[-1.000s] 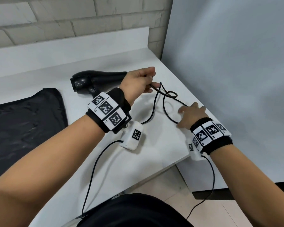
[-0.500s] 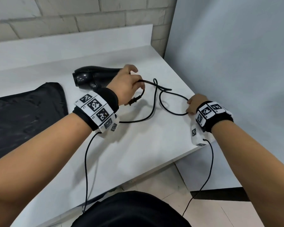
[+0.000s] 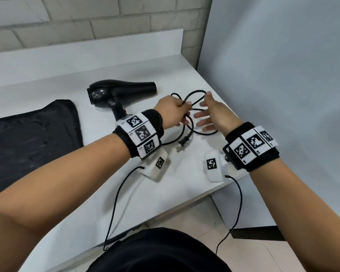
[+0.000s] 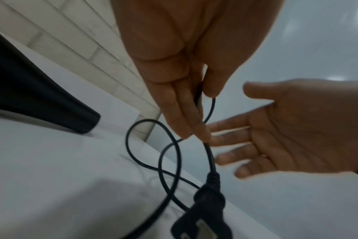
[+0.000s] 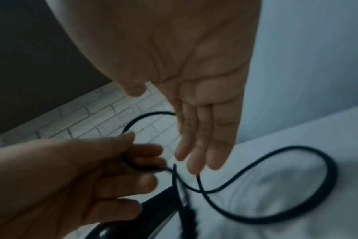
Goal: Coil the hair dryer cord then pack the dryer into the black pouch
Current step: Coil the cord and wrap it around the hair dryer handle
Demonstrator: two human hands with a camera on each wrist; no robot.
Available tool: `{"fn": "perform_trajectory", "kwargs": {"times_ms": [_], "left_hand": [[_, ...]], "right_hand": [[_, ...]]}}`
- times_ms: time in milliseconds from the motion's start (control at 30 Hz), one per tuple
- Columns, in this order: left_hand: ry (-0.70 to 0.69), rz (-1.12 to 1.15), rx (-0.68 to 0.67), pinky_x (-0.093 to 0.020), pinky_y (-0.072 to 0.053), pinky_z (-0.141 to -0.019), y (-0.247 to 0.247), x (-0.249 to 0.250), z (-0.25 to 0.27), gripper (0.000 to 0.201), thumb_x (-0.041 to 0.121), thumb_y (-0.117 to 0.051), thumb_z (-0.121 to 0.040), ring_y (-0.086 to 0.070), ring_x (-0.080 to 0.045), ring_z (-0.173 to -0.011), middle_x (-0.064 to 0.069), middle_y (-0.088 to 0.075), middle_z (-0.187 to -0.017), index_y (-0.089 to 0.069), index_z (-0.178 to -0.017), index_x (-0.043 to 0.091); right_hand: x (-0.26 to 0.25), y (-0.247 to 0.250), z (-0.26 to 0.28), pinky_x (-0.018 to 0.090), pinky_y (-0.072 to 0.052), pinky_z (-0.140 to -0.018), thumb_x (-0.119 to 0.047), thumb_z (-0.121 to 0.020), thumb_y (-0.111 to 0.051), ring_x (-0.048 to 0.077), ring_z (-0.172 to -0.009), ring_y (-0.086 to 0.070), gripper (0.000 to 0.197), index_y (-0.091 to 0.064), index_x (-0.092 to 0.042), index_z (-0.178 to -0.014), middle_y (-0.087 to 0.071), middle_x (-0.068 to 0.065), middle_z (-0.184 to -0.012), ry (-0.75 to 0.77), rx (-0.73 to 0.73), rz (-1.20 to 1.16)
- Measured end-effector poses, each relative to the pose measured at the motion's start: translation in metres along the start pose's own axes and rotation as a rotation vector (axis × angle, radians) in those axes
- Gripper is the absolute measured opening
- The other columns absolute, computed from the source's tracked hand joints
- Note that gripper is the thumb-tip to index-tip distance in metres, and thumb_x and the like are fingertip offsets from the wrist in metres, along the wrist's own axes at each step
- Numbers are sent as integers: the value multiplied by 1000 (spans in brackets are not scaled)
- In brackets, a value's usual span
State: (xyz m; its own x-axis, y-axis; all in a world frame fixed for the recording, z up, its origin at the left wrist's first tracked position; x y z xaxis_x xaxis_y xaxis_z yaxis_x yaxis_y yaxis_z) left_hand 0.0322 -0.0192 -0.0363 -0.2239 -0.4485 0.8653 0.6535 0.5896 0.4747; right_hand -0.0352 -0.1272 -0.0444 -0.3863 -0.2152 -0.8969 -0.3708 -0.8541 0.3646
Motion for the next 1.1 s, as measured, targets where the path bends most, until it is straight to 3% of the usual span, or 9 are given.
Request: {"fn": "perform_trajectory", "kwargs": {"times_ms": [100, 200, 367, 500, 533, 600, 700, 933, 1100], "left_hand": [[-83, -265, -92, -28, -47, -80, -24, 10, 3, 38, 32, -42, -96, -68, -24, -88, -11, -70, -93, -67, -101, 3], [-162, -452, -210, -26, -41, -81, -39, 11, 4, 35, 32, -46, -95, -61, -24, -96, -13, -68, -106, -65, -108, 7], [-157, -558, -151, -23, -32, -100, -22, -1, -10, 34, 36, -56, -88, -46, -18, -122, -5, -43, -140, -61, -120, 24], [-30, -729, -166, -30, -31, -105, -10, -19, -19, 47, 39, -53, -89, -40, -20, -131, -2, -25, -151, -51, -131, 18], [-14, -733, -158, -30, -32, -105, -7, -21, -21, 48, 39, -53, -90, -40, -20, -131, -2, -24, -151, -50, -132, 18], [-5, -722, -137, -29, -32, -104, 0, -24, -23, 47, 39, -53, -90, -41, -20, -130, -2, -25, -150, -51, -131, 17], [-48, -671, -118, -26, -30, -104, 3, -22, -22, 43, 35, -54, -90, -39, -19, -131, -2, -29, -149, -53, -129, 18], [-198, -565, -203, -18, -28, -96, -4, -15, -9, 43, 27, -57, -90, -42, -19, -128, 2, -31, -150, -51, -132, 19], [-177, -513, -129, -28, -32, -104, 14, -23, 1, 42, 28, -58, -88, -44, -23, -125, -3, -40, -143, -53, -129, 22]], "right_hand": [[-2, 7, 0, 37, -47, -73, -41, -93, -39, 21, -77, -61, 29, -53, -17, -88, -64, 1, -89, 15, 67, -81], [0, 18, 0, 44, -51, -77, -12, -86, -53, 24, -74, -62, 9, -49, -11, -94, -62, 3, -81, 32, 152, -159], [12, 38, -5, 26, -48, -49, 2, -89, -32, 7, -41, -57, 31, -44, -10, -115, -53, -2, -72, -13, 257, -124], [28, 55, -16, 24, -47, -36, 5, -88, -31, 19, -50, -51, 43, -45, -10, -126, -53, 4, -75, -104, 306, 11], [33, 60, -20, 27, -49, -38, 6, -88, -32, 23, -54, -53, 44, -45, -10, -126, -56, 9, -82, -136, 322, 42], [41, 66, -26, 39, -54, -61, 2, -88, -36, 35, -78, -61, 41, -43, -7, -127, -59, 17, -106, -183, 332, 213], [50, 65, -33, 45, -44, -92, -10, -91, -41, 41, -115, -49, 41, -33, 1, -130, -48, 25, -130, -246, 264, 544], [33, 53, -31, 40, -34, -104, -27, -86, -54, 37, -129, -36, 75, -9, -9, -144, -33, 21, -142, -127, 306, 491], [-8, 40, -5, 46, -33, -102, -21, -83, -54, 38, -127, -28, 56, -35, -13, -135, -31, 16, -140, 134, 474, 791]]}}
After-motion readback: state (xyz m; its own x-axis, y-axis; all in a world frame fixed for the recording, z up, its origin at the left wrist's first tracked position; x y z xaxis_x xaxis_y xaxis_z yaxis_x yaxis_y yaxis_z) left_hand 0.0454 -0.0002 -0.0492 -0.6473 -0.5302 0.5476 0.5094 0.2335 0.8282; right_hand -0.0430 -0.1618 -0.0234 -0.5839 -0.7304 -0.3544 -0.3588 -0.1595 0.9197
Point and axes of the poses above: each hand's wrist, its own z-axis away from the middle knuckle, its own y-axis out of the back of the hand, x = y × z, the point moved 6 cm from there along -z, towards the middle knuckle
